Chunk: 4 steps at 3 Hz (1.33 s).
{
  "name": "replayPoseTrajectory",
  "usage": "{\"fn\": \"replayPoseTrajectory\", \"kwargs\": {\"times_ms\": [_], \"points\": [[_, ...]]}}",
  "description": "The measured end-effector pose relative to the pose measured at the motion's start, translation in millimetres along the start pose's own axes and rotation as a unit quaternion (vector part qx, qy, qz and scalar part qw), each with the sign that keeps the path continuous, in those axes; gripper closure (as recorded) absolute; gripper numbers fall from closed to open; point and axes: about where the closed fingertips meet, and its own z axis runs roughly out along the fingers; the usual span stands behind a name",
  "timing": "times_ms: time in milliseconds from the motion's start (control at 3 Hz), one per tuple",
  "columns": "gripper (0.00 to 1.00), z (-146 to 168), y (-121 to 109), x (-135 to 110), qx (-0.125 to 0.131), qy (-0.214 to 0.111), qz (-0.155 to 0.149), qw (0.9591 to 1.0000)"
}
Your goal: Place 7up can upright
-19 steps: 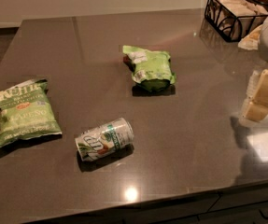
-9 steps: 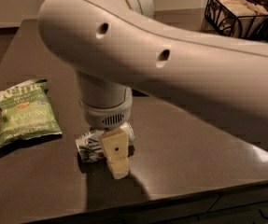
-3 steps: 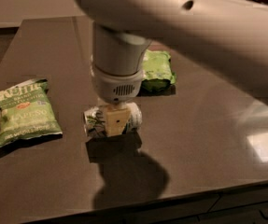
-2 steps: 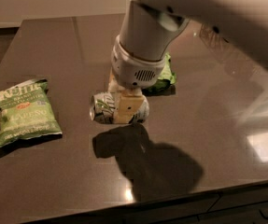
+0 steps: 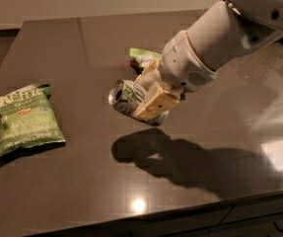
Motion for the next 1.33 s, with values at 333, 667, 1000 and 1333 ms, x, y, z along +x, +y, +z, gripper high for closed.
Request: {"fn": "replayPoseTrajectory", "kwargs": {"times_ms": [333, 667, 1000, 1333], "points": [[1.00, -11, -3, 1, 0.017, -0.058, 0.024, 0.9979], [1.00, -11, -1, 8, 0.032, -0.133, 0.069, 0.9881], [1.00, -10, 3, 12, 0.033, -0.201, 0.104, 0.9735], [1.00, -7, 11, 15, 0.034, -0.247, 0.122, 0.9606]]}}
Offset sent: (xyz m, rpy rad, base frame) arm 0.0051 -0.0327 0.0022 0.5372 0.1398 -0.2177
